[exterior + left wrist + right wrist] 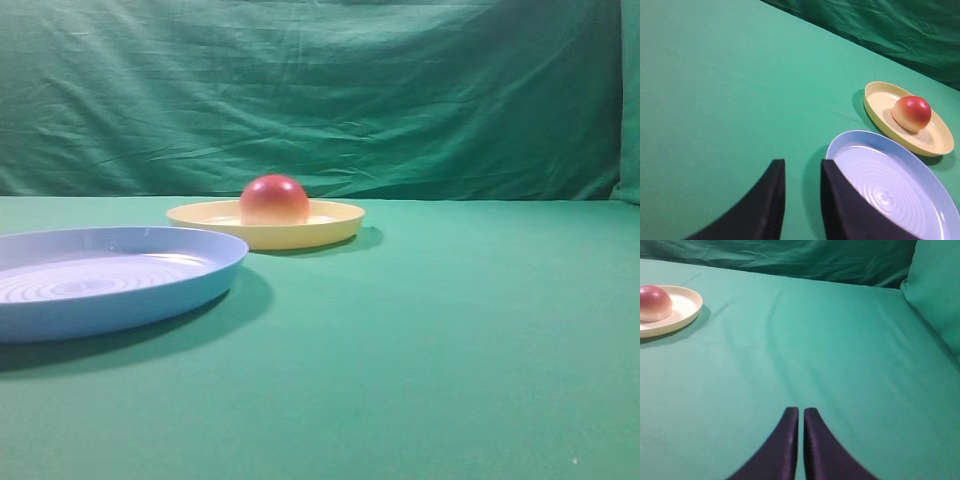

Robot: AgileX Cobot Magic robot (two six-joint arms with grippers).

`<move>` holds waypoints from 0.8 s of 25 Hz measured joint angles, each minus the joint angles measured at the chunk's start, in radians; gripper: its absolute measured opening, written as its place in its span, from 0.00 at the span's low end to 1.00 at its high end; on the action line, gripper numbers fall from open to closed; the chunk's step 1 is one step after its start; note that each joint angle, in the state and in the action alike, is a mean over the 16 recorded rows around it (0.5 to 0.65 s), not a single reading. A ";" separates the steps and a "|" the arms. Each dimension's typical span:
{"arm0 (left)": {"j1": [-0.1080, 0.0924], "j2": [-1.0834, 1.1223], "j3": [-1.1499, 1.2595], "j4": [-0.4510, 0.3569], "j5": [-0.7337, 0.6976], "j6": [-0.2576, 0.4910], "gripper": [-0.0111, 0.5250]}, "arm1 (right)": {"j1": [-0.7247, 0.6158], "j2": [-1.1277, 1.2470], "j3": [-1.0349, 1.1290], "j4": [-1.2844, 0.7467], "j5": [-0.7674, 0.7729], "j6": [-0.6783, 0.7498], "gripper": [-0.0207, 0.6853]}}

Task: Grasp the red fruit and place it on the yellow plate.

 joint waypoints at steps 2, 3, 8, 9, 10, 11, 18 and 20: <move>0.000 0.000 0.000 0.000 0.000 0.000 0.31 | 0.000 0.000 0.000 0.000 0.002 0.001 0.03; 0.000 0.000 0.000 0.000 0.000 0.000 0.31 | 0.000 0.000 0.000 0.000 0.002 0.001 0.03; 0.000 0.000 0.000 0.000 0.000 0.000 0.31 | 0.000 0.000 0.000 0.000 0.004 0.004 0.03; 0.000 0.000 0.000 0.000 0.000 0.000 0.31 | 0.000 0.000 0.000 0.000 0.004 0.004 0.03; 0.000 0.000 0.000 0.000 0.000 0.000 0.31 | 0.000 0.000 0.000 0.000 0.004 0.004 0.03; 0.000 0.000 0.000 0.000 0.000 0.000 0.31 | 0.000 0.000 0.000 0.000 0.004 0.005 0.03; 0.000 0.000 0.000 0.000 0.000 0.000 0.31 | 0.000 0.000 0.000 0.000 0.004 0.005 0.03; 0.000 0.000 0.000 0.000 0.000 0.000 0.31 | 0.000 0.000 0.000 0.000 0.004 0.005 0.03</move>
